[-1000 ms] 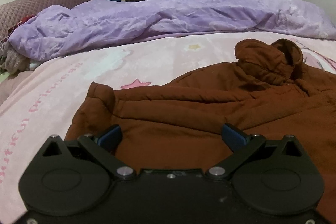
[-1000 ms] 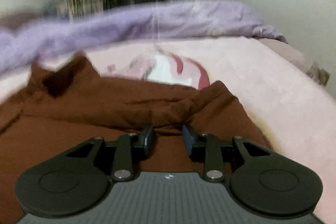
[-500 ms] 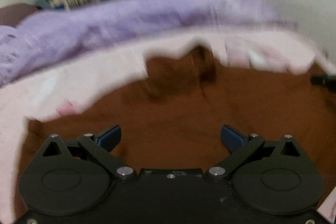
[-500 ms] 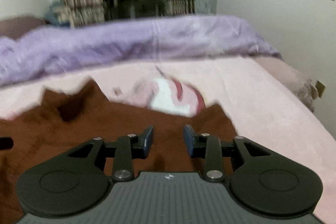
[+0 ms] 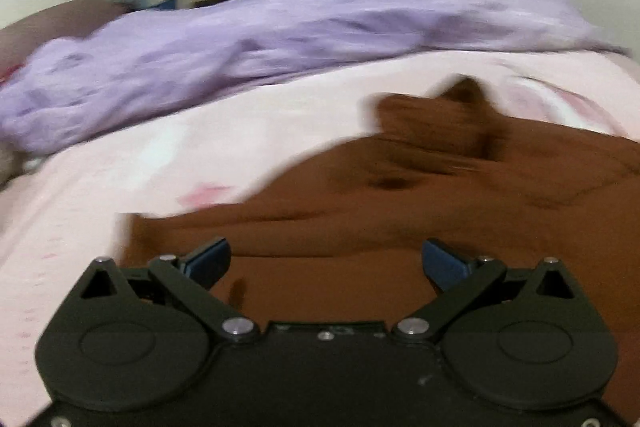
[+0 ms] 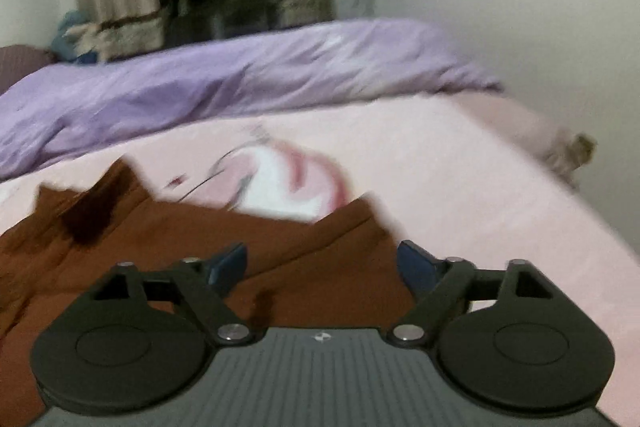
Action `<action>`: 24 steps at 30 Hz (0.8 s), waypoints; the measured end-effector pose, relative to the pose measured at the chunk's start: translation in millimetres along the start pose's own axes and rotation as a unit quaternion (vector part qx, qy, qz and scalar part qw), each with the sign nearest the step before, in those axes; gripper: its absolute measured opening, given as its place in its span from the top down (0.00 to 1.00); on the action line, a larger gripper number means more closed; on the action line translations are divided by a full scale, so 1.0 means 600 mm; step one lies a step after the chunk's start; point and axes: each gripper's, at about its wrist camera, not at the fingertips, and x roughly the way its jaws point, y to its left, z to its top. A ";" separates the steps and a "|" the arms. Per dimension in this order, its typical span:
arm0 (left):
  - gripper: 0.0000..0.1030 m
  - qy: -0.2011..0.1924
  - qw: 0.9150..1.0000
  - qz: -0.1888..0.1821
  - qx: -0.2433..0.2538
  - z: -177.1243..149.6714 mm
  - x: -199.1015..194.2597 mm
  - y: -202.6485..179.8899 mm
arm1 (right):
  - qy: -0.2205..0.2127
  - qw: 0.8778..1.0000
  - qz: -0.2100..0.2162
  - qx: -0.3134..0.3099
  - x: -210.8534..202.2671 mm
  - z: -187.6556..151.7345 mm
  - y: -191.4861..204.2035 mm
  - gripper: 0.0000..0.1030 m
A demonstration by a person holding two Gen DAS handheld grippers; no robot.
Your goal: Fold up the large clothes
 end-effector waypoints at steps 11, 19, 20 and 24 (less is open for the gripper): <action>0.00 0.027 0.989 0.016 -0.142 -0.066 0.078 0.170 | 0.055 0.994 0.036 0.086 0.083 -0.030 -0.056 0.17; 0.00 0.006 0.994 0.078 -0.071 -0.058 0.074 0.120 | -0.038 0.998 0.006 0.043 -0.039 -0.012 -0.014 0.38; 0.00 0.005 0.994 0.080 -0.070 -0.058 0.073 0.120 | -0.045 0.998 0.014 0.032 -0.053 -0.012 -0.005 0.42; 0.00 0.003 0.994 0.078 -0.076 -0.058 0.079 0.123 | -0.049 0.998 0.037 -0.008 -0.080 -0.021 0.024 0.42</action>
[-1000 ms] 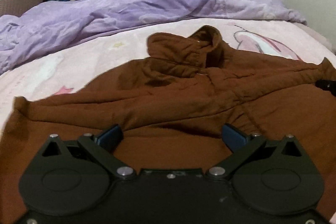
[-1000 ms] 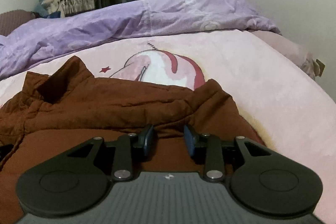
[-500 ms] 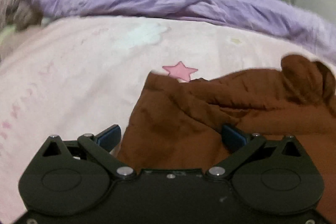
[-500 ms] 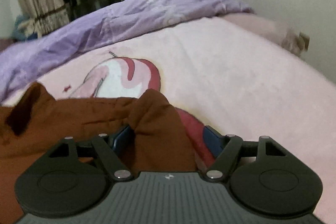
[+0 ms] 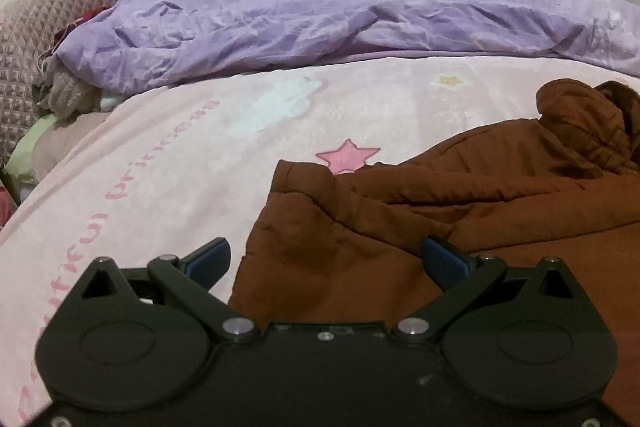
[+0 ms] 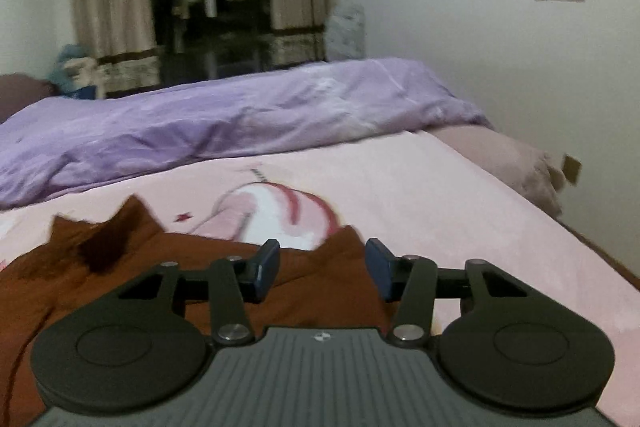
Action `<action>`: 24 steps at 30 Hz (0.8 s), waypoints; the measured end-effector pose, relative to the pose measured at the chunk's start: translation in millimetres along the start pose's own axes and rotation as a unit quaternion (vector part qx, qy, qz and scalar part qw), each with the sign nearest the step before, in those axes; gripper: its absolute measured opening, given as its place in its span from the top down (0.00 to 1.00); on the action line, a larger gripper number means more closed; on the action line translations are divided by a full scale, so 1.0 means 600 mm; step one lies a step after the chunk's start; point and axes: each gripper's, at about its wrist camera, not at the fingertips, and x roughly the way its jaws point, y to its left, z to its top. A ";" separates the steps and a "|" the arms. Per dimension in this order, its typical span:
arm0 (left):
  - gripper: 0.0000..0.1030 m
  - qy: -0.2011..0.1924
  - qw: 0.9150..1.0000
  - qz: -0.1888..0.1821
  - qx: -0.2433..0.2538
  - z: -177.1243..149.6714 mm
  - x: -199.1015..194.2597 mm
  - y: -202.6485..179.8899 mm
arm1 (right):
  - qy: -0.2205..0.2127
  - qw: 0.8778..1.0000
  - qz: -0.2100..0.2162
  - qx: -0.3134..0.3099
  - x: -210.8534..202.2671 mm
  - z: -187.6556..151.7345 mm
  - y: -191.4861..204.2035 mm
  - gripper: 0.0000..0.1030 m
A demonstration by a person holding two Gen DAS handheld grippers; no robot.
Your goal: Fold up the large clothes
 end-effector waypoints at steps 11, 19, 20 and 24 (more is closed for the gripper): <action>0.00 -0.019 1.000 0.010 0.001 -0.005 -0.008 -0.006 | 0.057 0.998 -0.003 0.008 0.073 -0.065 -0.004 0.38; 0.00 -0.014 0.997 0.066 0.038 0.008 -0.078 0.118 | 0.092 0.995 -0.002 0.045 -0.005 -0.029 -0.063 0.07; 0.00 -0.011 0.996 0.082 0.033 0.005 -0.089 0.145 | 0.101 0.993 -0.006 0.055 -0.012 -0.032 -0.074 0.06; 0.00 0.001 0.997 0.078 0.026 -0.023 -0.118 0.194 | 0.129 0.983 0.016 0.129 -0.041 -0.077 -0.113 0.06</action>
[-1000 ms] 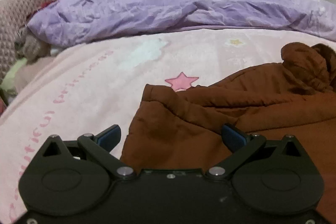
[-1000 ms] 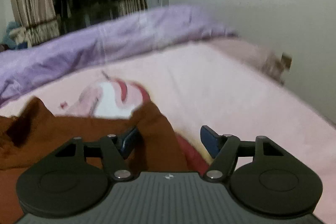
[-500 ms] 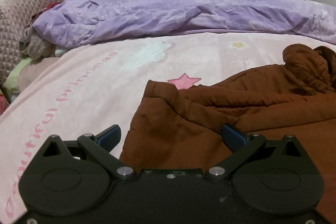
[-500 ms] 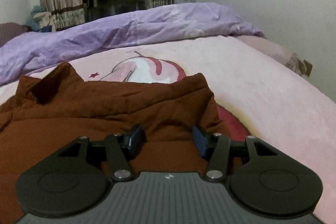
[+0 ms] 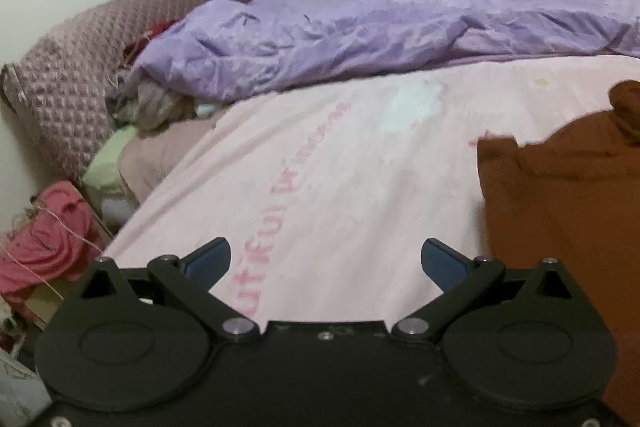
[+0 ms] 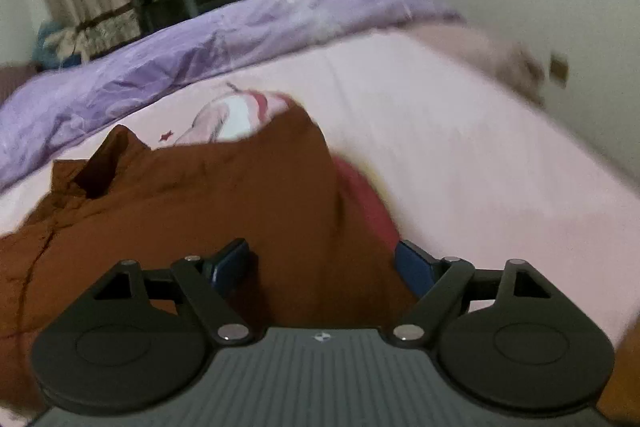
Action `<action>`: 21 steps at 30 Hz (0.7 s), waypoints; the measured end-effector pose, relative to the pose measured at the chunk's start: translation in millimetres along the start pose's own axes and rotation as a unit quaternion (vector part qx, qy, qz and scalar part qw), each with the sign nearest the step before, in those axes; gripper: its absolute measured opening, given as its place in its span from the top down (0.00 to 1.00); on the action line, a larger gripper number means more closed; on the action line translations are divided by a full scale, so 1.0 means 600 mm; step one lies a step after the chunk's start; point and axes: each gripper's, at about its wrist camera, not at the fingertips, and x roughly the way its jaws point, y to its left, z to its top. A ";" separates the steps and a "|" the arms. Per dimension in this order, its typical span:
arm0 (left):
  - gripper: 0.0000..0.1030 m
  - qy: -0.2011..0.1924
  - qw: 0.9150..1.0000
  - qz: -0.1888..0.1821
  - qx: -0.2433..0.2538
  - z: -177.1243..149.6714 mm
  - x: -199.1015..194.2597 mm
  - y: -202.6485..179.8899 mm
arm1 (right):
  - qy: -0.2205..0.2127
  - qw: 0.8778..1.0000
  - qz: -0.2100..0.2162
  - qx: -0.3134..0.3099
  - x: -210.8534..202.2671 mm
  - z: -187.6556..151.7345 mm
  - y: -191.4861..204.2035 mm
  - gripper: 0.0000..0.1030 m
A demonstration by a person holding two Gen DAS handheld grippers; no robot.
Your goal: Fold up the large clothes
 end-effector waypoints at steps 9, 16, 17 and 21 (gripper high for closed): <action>0.00 0.019 0.997 -0.077 0.006 -0.036 -0.008 -0.080 | 0.037 0.997 0.005 0.071 -0.025 -0.050 -0.015 0.00; 0.00 -0.010 0.993 -0.119 0.007 -0.009 -0.030 -0.061 | 0.003 0.990 0.067 0.123 0.029 -0.025 -0.038 0.03; 0.00 -0.015 0.992 -0.124 0.005 -0.008 -0.035 -0.057 | -0.005 0.990 0.075 0.116 0.039 -0.023 -0.037 0.22; 0.00 -0.001 0.992 -0.123 0.004 -0.012 -0.032 -0.062 | -0.014 0.990 0.099 0.102 0.043 -0.016 -0.025 0.63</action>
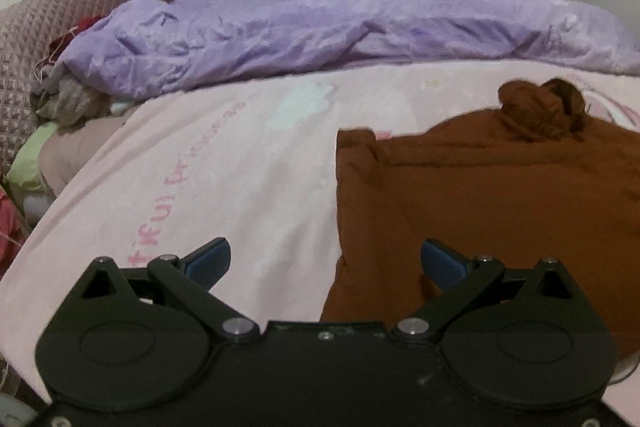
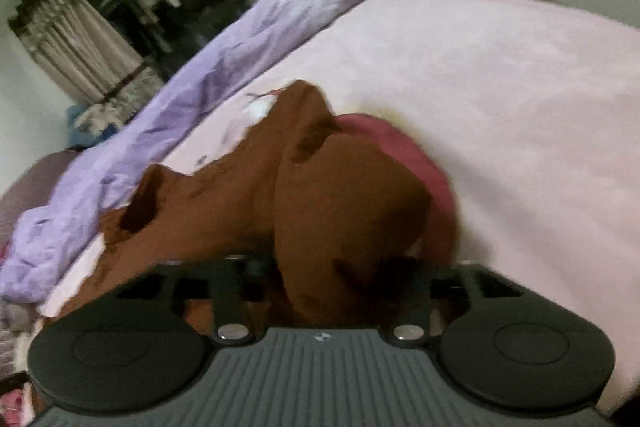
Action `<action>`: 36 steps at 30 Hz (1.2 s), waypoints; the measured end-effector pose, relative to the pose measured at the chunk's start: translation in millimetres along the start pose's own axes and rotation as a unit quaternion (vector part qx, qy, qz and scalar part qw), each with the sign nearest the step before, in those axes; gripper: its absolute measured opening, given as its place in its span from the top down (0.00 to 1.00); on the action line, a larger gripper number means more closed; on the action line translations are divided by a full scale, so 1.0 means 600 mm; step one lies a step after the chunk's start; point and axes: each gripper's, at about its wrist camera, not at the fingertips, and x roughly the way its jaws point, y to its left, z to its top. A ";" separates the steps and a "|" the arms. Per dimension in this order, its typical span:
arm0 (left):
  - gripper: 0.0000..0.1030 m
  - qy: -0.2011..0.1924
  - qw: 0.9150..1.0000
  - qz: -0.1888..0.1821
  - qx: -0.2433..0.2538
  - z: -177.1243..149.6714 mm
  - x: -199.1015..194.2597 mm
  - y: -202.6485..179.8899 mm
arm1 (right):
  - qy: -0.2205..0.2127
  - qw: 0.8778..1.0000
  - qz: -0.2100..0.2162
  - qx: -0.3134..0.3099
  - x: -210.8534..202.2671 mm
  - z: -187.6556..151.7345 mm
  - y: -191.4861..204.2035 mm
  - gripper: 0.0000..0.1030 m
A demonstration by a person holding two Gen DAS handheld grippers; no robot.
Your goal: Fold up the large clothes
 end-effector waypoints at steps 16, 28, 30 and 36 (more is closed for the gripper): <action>0.00 0.027 0.999 0.020 0.008 -0.005 0.007 0.012 | -0.162 0.935 0.135 -0.285 -0.129 -0.063 0.498 0.73; 0.00 0.053 0.998 -0.014 -0.043 -0.047 0.027 0.055 | 0.029 0.926 0.192 -0.322 0.000 -0.299 0.613 0.75; 0.00 0.051 0.998 -0.012 -0.035 -0.052 0.030 0.048 | 0.035 0.928 0.181 -0.324 0.005 -0.321 0.609 0.75; 0.00 0.051 0.998 -0.020 -0.045 -0.061 0.044 0.049 | 0.048 0.930 0.175 -0.319 0.014 -0.334 0.604 0.75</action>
